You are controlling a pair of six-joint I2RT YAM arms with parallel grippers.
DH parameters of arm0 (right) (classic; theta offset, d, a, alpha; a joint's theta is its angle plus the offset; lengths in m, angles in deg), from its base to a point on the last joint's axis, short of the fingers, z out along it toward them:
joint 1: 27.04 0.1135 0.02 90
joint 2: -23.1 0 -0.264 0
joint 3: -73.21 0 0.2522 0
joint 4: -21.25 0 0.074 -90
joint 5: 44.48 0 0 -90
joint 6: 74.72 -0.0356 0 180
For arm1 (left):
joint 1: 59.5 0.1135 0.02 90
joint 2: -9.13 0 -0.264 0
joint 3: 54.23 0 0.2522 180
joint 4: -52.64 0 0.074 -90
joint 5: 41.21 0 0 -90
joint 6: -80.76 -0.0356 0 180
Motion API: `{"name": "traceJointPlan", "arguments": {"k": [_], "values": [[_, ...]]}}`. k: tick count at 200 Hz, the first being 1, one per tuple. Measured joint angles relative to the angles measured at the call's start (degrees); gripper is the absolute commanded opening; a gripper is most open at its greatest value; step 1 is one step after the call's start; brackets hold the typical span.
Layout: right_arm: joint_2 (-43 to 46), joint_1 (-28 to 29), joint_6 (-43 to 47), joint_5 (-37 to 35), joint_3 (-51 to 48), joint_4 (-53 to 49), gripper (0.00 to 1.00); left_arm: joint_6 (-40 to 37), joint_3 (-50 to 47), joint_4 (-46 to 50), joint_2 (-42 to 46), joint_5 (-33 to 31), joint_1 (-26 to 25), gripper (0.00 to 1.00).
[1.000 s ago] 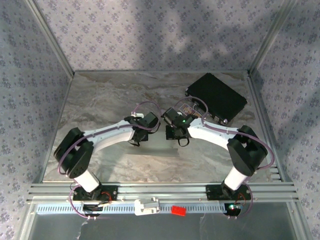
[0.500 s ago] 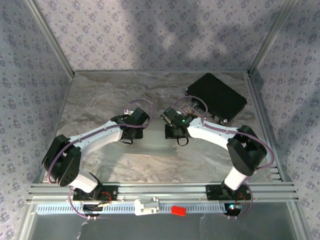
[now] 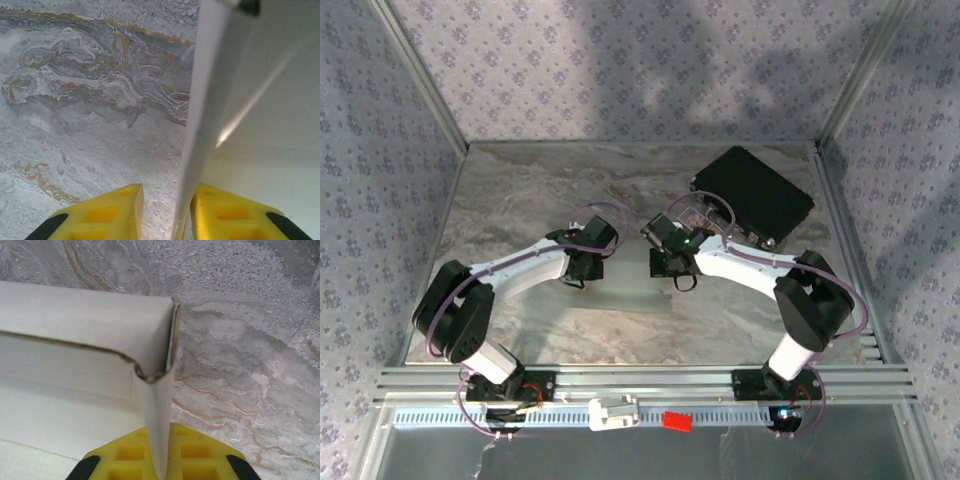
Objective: Fold the paper box
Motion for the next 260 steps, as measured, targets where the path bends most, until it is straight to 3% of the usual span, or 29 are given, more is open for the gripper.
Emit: {"name": "traceJointPlan", "arguments": {"k": [16,46,54,61,70,98,128,212,260], "values": [[0.0,0.0,0.0,0.4,0.0,0.1,0.0,0.5,0.0,-0.4,0.0,0.0,-0.1,0.14],[0.0,0.0,0.0,0.4,0.0,0.6,0.0,0.1,0.0,-0.9,-0.1,-0.5,0.0,0.13],[0.0,0.0,0.0,0.4,0.0,0.7,0.0,0.1,0.0,-1.0,-0.3,-0.5,0.0,0.22],[0.0,0.0,0.0,0.4,0.0,0.6,0.0,0.2,0.0,-1.1,-0.5,-0.7,-0.1,0.35],[0.0,0.0,0.0,0.4,0.0,0.6,0.0,0.0,0.0,-1.0,-0.9,-1.2,-0.1,0.43],[0.0,-0.3,0.0,0.3,0.0,0.3,0.0,0.0,0.0,-1.0,-0.5,-1.2,0.1,0.51],[0.0,-0.5,0.0,0.4,0.0,0.2,0.0,-1.6,0.0,-2.8,3.0,2.8,2.6,0.53],[0.0,-0.5,0.0,0.4,0.0,0.2,0.0,-5.9,-2.0,-5.2,4.3,10.7,5.4,0.44],[0.0,-0.5,0.0,0.5,0.0,0.2,0.0,-6.4,-2.2,-4.2,4.0,9.1,5.4,0.19]]}}
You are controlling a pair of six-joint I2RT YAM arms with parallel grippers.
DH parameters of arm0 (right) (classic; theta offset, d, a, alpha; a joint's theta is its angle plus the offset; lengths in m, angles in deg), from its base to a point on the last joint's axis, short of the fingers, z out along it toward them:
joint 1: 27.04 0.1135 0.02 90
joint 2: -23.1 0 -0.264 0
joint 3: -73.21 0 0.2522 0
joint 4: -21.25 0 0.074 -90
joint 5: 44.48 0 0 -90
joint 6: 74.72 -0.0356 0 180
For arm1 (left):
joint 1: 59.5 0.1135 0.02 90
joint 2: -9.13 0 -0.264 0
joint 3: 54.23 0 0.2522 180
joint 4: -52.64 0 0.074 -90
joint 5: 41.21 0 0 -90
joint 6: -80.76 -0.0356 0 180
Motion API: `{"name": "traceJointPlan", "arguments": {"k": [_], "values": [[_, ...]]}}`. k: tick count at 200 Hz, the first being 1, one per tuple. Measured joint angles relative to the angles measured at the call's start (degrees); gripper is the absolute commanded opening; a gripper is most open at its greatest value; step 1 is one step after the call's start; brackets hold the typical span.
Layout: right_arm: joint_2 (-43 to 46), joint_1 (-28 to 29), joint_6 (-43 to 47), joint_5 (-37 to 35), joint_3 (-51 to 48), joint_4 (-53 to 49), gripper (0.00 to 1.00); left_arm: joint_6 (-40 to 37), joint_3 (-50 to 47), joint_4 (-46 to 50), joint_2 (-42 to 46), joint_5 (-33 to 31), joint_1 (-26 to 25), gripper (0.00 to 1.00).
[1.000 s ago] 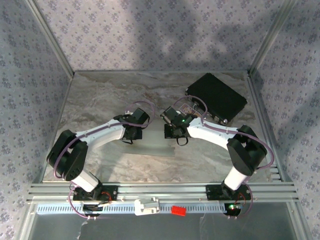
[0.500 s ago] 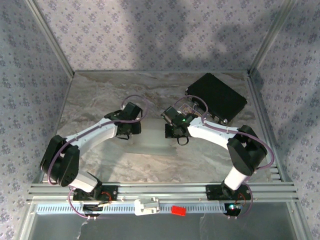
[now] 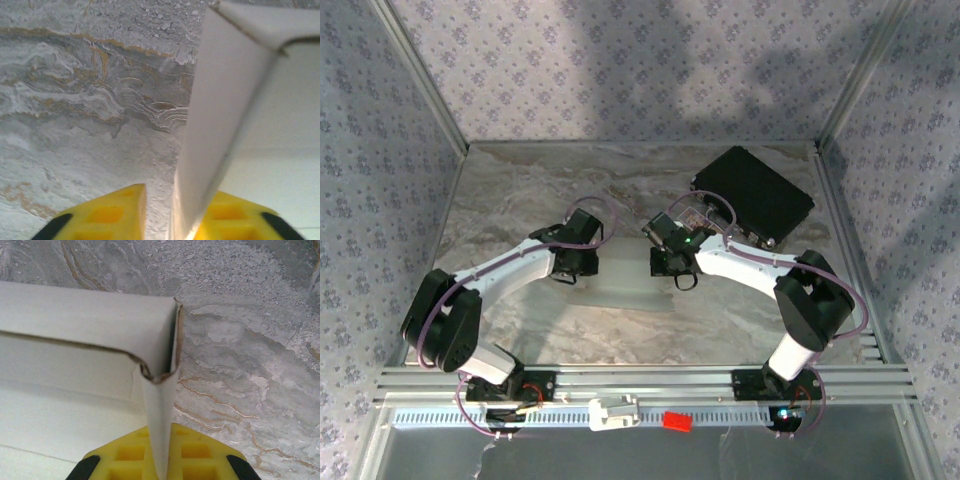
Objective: Fold the paper box
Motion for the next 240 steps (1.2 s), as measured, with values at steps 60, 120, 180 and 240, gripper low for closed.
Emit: {"name": "traceJointPlan", "arguments": {"k": [60,120,180,240], "values": [[-1.3,0.0,-0.9,1.4,1.3,-0.5,0.0,2.4,4.1,3.6,-5.6,-7.5,-3.5,0.0],[-6.3,-2.6,-5.9,3.9,5.6,-5.8,0.0,14.0,18.4,18.7,-16.8,-19.7,-10.3,0.35],[-8.7,-2.9,-12.0,5.8,9.4,-10.6,0.0,13.3,24.0,22.3,-12.6,-19.4,-9.2,0.68],[-13.8,-6.6,-29.2,15.5,15.2,-18.5,0.0,13.6,39.1,21.8,0.5,-18.4,2.5,0.67]]}}
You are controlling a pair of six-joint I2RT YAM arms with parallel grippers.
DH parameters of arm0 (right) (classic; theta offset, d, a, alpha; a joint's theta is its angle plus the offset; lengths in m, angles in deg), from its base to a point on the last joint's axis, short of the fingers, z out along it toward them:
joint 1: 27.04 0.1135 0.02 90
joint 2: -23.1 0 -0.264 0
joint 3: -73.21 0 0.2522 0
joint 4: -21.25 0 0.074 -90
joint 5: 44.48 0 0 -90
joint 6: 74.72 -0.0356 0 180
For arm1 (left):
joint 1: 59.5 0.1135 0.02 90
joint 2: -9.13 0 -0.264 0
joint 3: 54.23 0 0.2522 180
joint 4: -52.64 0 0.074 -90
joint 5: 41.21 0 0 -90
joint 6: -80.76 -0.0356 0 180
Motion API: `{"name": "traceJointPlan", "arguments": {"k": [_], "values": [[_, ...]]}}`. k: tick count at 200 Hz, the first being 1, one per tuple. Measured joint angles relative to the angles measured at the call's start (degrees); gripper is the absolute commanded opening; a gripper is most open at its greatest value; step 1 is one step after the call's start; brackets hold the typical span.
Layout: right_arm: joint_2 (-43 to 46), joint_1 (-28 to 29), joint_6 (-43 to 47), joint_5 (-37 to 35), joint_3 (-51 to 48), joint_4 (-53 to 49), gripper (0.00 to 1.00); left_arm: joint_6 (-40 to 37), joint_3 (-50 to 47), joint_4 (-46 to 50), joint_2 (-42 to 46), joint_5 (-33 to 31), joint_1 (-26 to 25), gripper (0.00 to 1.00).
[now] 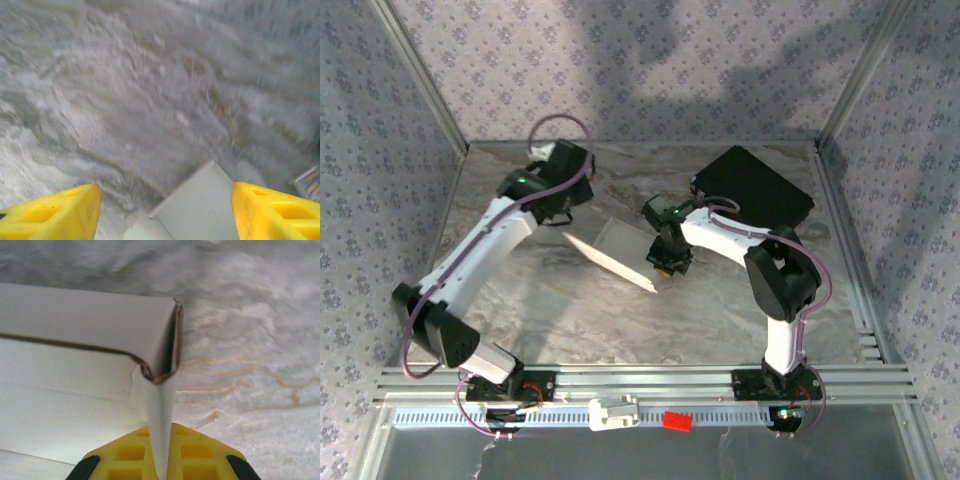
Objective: Fold the paper box
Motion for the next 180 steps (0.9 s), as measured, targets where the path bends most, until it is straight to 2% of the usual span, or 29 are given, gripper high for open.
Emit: {"name": "traceJointPlan", "arguments": {"k": [34,61,110,142,180], "values": [[0.0,-0.7,-16.8,3.9,-0.7,1.6,0.0,0.1,-2.8,0.3,8.1,0.3,3.9,0.57],[-0.7,0.0,-26.3,4.1,-1.1,4.7,0.0,1.0,-14.3,-0.2,14.6,4.5,7.3,0.47],[-5.4,2.1,-37.0,3.9,-0.8,12.0,0.0,3.6,-35.8,-4.8,21.3,16.5,12.2,0.39],[-5.9,2.4,-39.8,5.0,-0.6,15.1,0.19,4.5,-43.6,-12.7,21.1,26.0,14.4,0.39],[-5.7,2.2,-40.1,5.4,-0.5,15.8,0.51,5.9,-45.0,-21.6,14.6,33.4,14.3,0.4]]}}
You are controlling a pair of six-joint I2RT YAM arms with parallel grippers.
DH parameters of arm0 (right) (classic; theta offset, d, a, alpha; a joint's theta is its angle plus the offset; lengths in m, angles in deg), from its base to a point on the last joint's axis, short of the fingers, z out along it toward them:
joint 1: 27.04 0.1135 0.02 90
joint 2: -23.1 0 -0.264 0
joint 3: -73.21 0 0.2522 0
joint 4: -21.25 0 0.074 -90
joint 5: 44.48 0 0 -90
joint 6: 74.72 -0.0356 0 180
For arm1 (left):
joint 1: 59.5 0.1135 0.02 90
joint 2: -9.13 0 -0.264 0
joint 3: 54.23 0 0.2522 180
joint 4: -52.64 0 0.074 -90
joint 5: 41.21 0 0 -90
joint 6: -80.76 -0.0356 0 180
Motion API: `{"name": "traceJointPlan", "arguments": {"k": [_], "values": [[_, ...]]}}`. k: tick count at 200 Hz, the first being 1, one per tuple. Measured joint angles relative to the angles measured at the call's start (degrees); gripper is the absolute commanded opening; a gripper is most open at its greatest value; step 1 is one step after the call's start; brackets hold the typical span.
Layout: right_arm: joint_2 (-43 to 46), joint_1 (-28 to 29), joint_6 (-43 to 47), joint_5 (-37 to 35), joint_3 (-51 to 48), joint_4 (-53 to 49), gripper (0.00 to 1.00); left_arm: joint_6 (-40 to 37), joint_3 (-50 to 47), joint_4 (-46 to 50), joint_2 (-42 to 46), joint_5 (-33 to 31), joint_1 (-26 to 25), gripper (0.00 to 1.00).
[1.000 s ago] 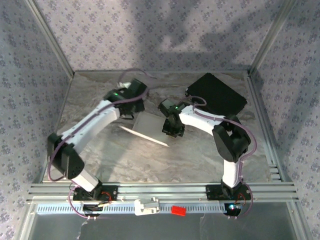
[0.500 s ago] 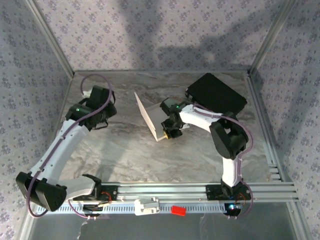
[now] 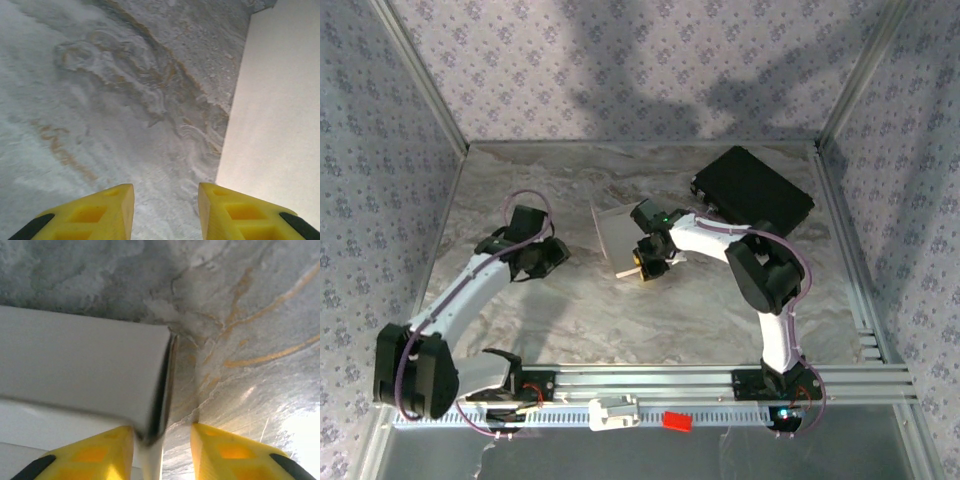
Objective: Fold the paper box
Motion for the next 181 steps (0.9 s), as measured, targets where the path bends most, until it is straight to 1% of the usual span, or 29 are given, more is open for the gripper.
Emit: {"name": "traceJointPlan", "arguments": {"k": [15,21,36,54,67,74,86,94,109,131,156,181], "values": [[1.0,-0.4,1.5,-0.9,0.5,-2.0,0.6,0.2,0.0,-2.4,-2.1,1.4,0.0,0.4],[1.7,-0.7,2.5,-1.4,0.9,-3.1,0.62,0.2,0.2,-2.8,-2.9,1.8,0.0,0.4],[4.6,-1.7,6.1,-3.5,2.9,-6.3,0.65,0.2,0.8,-3.8,-4.8,2.6,-0.1,0.4],[9.0,-3.0,12.2,-6.0,6.1,-8.8,0.65,0.2,2.3,-4.7,-6.8,3.0,-0.3,0.41],[12.3,-4.0,20.1,-7.6,8.8,-8.9,0.66,0.2,3.6,-4.9,-7.5,3.0,-0.6,0.41],[13.3,-4.3,26.2,-8.2,11.1,-9.1,0.66,0.2,4.2,-4.9,-7.4,2.9,-0.8,0.41],[13.2,-4.4,36.2,-7.6,16.8,-10.2,0.64,0.2,4.6,-5.1,-6.6,2.6,-1.1,0.42],[12.0,-4.0,43.1,-6.0,21.8,-11.1,0.64,0.2,4.6,-4.9,-5.4,2.3,-1.2,0.42],[8.6,-2.6,54.6,-2.1,31.0,-13.3,0.63,0.2,4.3,-4.9,-1.0,1.7,-1.6,0.42],[3.8,0.5,65.3,0.9,39.7,-18.5,0.6,0.2,1.7,-5.2,9.8,1.1,-2.6,0.43],[-2.2,3.3,72.0,2.4,45.0,-24.7,0.6,0.2,-2.0,-3.4,24.5,0.8,-4.2,0.44],[-7.6,4.5,75.6,2.4,48.9,-28.6,0.58,0.2,-2.7,1.9,34.1,-0.3,-4.2,0.44]]}}
